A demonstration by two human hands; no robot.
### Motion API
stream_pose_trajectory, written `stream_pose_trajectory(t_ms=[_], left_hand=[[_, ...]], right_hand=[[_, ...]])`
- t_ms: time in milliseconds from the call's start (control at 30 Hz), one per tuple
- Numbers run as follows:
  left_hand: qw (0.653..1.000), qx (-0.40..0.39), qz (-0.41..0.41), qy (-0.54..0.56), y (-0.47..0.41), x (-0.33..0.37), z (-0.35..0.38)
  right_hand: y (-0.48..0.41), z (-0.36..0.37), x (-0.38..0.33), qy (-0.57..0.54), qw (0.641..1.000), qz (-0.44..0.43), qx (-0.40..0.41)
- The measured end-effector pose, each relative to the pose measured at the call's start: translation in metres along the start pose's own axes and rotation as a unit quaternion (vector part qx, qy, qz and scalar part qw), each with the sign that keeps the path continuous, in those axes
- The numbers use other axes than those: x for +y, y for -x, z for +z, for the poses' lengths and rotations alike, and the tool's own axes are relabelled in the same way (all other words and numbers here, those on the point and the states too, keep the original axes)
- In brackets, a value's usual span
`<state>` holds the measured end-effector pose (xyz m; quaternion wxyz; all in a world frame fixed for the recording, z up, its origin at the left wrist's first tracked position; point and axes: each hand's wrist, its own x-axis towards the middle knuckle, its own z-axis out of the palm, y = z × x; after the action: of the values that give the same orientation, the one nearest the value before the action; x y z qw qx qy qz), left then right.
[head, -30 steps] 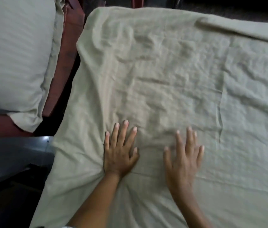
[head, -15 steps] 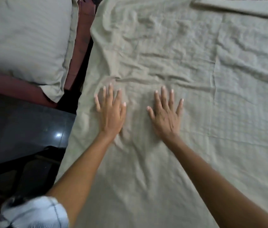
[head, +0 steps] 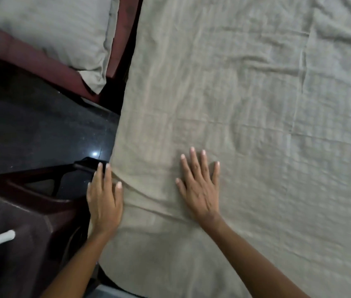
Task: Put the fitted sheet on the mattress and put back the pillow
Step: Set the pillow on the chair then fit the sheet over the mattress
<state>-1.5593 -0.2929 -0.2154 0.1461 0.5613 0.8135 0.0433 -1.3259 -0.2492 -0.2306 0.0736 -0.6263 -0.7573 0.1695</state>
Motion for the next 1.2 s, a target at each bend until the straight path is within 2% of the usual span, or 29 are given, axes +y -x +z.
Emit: stream_pose_trajectory(t_ms=[67,167,267,300,367,433,533,567,733,900,967,1000,1100,1200], left_hand=[[0.999,0.033,-0.020,-0.025,0.045,0.005,0.005],[0.997,0.020,-0.066,0.033,0.084,-0.003,0.014],[0.960,0.023,-0.237,0.149,0.083,-0.022,0.011],[0.935,0.007,-0.306,0.181,0.082,-0.031,0.010],[0.852,0.001,-0.470,0.232,0.105,-0.047,0.004],[0.769,0.017,-0.568,0.291,0.130,-0.056,0.003],[0.653,0.004,-0.605,0.456,0.168,-0.056,0.003],[0.647,0.002,-0.593,0.480,0.177,-0.052,0.003],[0.699,-0.034,-0.538,0.471,0.189,-0.037,0.001],[0.690,-0.041,-0.551,0.469,0.191,-0.036,0.010],[0.674,-0.043,-0.556,0.485,0.193,-0.035,0.015],[0.679,-0.048,-0.551,0.483,0.187,-0.032,0.020],[0.691,-0.022,-0.561,0.456,0.188,-0.039,0.028],[0.688,0.057,-0.569,0.447,0.202,-0.057,0.027]], right_hand=[[0.018,0.003,-0.024,-0.012,1.000,-0.026,-0.007],[0.040,0.011,-0.034,0.004,0.995,-0.095,-0.042],[0.039,0.020,-0.023,0.038,0.986,-0.148,-0.061],[0.034,0.021,-0.020,0.043,0.986,-0.147,-0.069],[0.034,0.017,-0.021,0.046,0.985,-0.150,-0.077],[0.034,0.013,-0.023,0.029,0.987,-0.141,-0.075],[0.051,0.006,-0.025,-0.012,0.991,-0.116,-0.059],[0.061,0.004,-0.025,-0.021,0.992,-0.110,-0.058],[0.100,0.003,-0.029,-0.020,0.990,-0.113,-0.078],[0.122,-0.002,-0.042,0.000,0.982,-0.148,-0.120],[0.131,0.000,-0.051,0.012,0.973,-0.186,-0.133],[0.133,0.000,-0.051,0.016,0.970,-0.195,-0.141],[0.149,0.004,-0.061,0.028,0.952,-0.258,-0.161],[0.164,0.012,-0.068,0.035,0.935,-0.309,-0.172]])
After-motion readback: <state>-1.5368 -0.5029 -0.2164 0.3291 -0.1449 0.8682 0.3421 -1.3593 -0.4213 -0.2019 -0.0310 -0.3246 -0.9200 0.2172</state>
